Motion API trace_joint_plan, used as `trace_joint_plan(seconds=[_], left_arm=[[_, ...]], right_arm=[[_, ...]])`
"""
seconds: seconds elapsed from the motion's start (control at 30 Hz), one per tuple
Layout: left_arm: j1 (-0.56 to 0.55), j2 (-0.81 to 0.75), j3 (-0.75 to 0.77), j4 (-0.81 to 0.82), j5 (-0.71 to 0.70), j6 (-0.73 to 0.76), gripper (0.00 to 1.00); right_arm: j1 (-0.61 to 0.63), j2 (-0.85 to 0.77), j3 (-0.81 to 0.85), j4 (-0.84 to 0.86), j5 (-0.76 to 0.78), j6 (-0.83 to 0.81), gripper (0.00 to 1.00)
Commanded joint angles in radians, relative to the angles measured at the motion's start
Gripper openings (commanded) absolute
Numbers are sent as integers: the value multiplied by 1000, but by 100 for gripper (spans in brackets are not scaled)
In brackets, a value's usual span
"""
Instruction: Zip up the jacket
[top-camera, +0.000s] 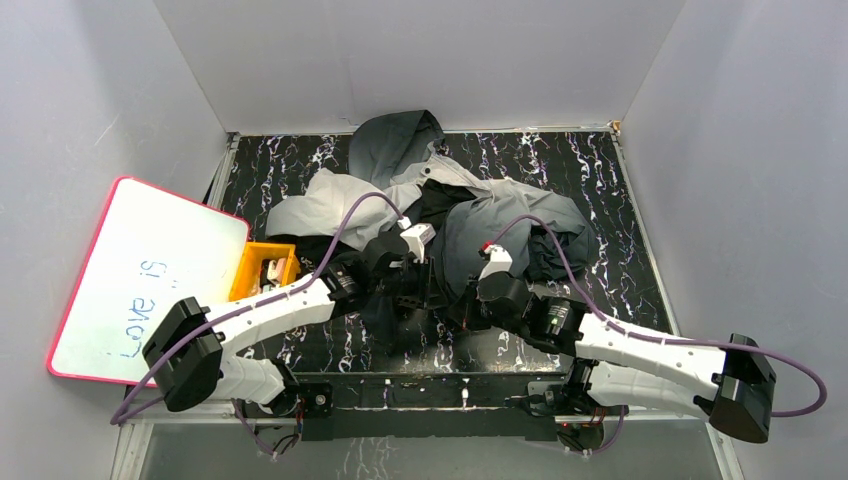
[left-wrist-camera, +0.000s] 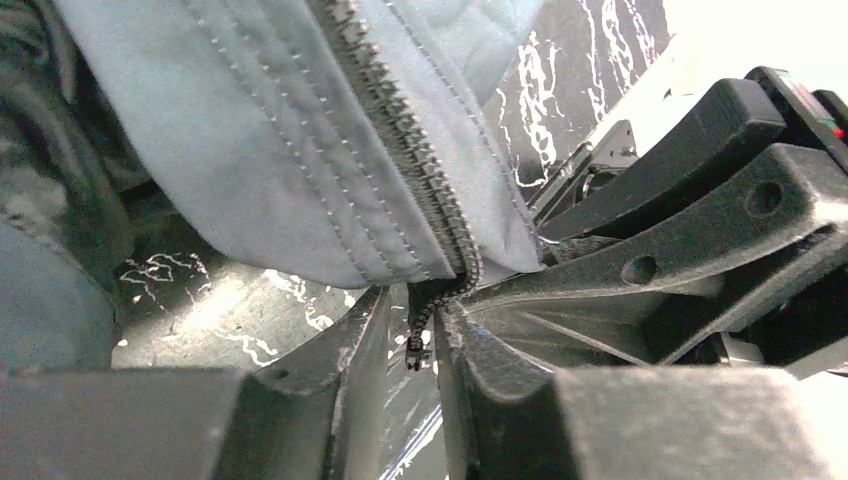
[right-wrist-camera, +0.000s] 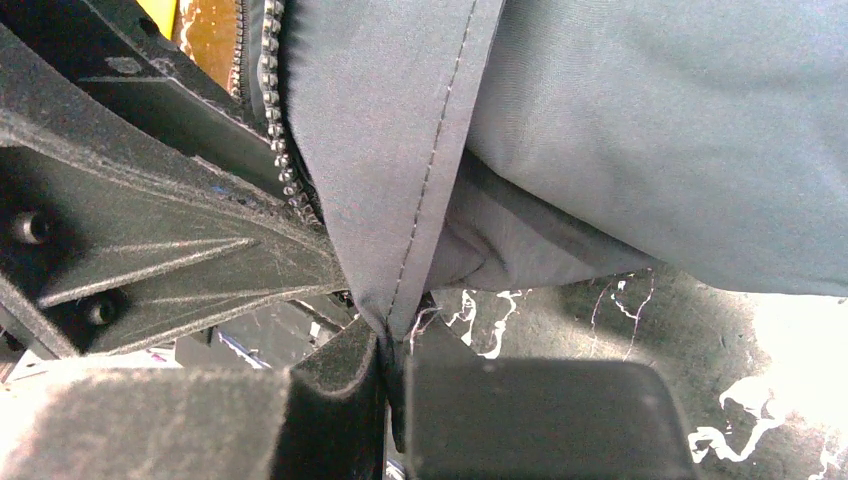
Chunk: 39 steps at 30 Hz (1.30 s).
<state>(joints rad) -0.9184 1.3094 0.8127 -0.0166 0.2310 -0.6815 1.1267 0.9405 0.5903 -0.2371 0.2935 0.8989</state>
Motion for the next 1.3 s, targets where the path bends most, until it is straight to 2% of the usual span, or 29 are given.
trace_joint_plan(seconds=[0.0,0.13,0.5,0.6,0.8,0.9,1.07,1.27], left_arm=[[0,-6,26,76,28,-2,17],[-2,-22,3,104,46,-4,0],[-1,-129,-104,226,82,-43,0],[0,-150,-143,290,101,-71,0],[0,-169,-201,402,146,-124,0],[0,-177,-229,478,167,-166,0],[-2,-189,-257,572,190,-206,0],[0,-176,-295,665,221,-235,0]], right_arm=[[-1,-41,-12,29,15,29,0],[-2,-79,-37,65,-5,41,0],[-1,-254,-136,130,-9,91,1],[-1,-293,-164,169,-25,97,10],[-2,-354,-197,216,-61,93,36],[-1,-395,-220,228,-74,92,45],[-2,-460,-242,216,-76,97,53],[-1,-484,-254,228,-117,106,54]])
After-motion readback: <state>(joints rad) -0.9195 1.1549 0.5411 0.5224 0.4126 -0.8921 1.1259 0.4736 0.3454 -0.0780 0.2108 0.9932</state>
